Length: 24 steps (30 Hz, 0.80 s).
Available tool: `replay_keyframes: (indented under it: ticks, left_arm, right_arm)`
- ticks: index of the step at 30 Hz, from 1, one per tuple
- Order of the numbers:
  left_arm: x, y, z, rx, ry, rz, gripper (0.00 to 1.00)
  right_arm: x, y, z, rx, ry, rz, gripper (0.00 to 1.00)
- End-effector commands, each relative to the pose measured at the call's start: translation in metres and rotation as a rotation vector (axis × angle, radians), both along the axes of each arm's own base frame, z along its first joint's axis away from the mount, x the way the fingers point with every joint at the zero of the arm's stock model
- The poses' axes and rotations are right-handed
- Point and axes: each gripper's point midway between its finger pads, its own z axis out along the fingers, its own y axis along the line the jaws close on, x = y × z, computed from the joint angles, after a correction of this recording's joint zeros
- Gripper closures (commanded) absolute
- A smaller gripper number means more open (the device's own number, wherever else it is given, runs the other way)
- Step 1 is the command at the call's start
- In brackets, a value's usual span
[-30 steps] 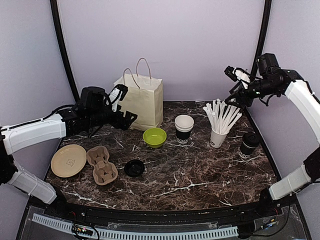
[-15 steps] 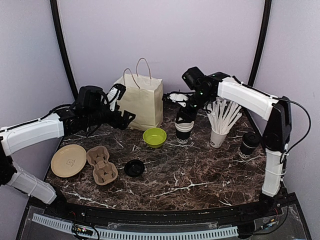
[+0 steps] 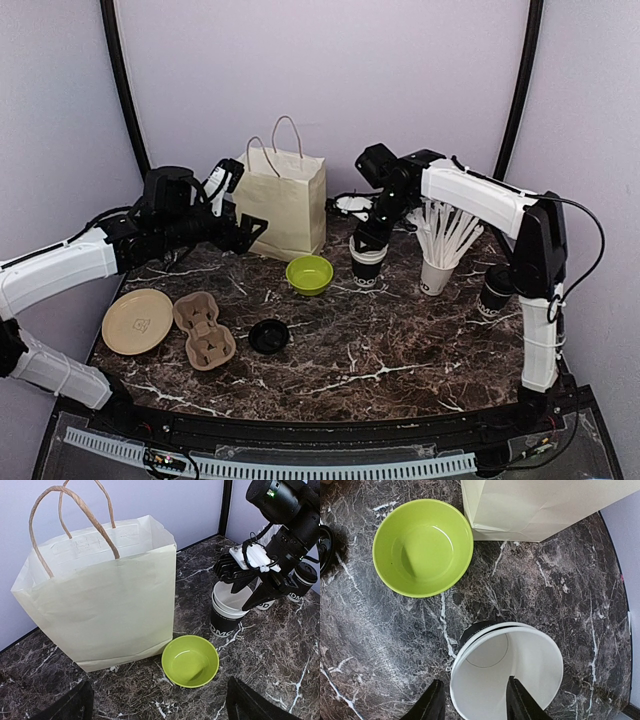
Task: Pack the takeout coffee
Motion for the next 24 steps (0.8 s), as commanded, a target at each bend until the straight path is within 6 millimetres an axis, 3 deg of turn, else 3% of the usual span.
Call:
replay_keyframes:
  ticks: [1,11,16,24]
  left_arm:
    - [-0.003,0.003,0.019,-0.039,-0.034,-0.002,0.06]
    - [-0.003,0.003,0.017,-0.034,-0.032,-0.004,0.05]
    - [-0.002,0.002,0.016,-0.032,-0.029,-0.004,0.05]
    - [-0.002,0.002,0.014,-0.03,-0.026,-0.004,0.05]
  right_arm:
    - [0.0,0.006,-0.009,-0.015,0.022,0.003,0.61]
    - [-0.004,0.01,-0.006,0.012,0.043,0.009,0.61]
    - [-0.007,0.009,-0.018,-0.003,0.08,0.007,0.69]
    - [-0.008,0.01,-0.013,0.007,0.076,0.007,0.84]
